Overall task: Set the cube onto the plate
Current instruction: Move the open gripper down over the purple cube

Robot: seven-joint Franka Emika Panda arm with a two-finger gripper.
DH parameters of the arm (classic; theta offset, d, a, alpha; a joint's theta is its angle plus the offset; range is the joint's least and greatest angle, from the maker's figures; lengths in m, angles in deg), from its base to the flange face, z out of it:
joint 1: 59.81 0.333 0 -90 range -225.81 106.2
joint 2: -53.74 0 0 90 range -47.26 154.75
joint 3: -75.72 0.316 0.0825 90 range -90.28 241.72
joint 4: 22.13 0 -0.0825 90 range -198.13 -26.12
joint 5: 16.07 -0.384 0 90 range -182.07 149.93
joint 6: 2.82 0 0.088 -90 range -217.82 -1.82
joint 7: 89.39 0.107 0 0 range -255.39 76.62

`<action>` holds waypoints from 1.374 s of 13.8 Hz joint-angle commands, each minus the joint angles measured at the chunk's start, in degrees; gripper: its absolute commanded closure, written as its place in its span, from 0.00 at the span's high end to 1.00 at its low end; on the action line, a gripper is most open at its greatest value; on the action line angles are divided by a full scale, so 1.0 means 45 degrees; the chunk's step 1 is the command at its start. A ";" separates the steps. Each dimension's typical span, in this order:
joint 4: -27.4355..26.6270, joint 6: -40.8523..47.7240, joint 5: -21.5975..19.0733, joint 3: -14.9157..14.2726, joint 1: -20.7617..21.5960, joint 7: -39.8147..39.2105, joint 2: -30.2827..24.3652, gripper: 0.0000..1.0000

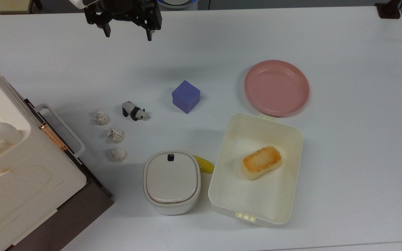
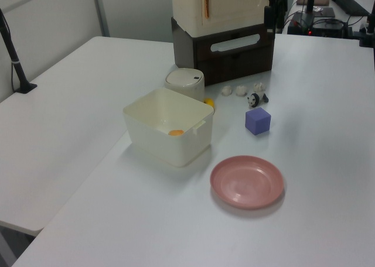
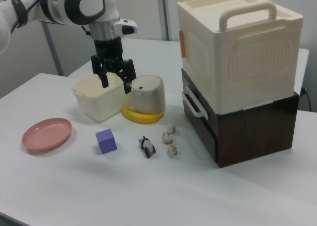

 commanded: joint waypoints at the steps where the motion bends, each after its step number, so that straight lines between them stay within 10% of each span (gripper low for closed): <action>1: -0.0233 0.0329 0.0062 -0.0010 0.0160 -0.0091 -0.0186 1.00; 16: -0.1891 -0.1248 0.0060 0.0049 0.1584 -0.0304 0.0088 1.00; 19: -0.2752 -0.2090 0.0099 0.0049 0.2113 -0.2699 0.0498 1.00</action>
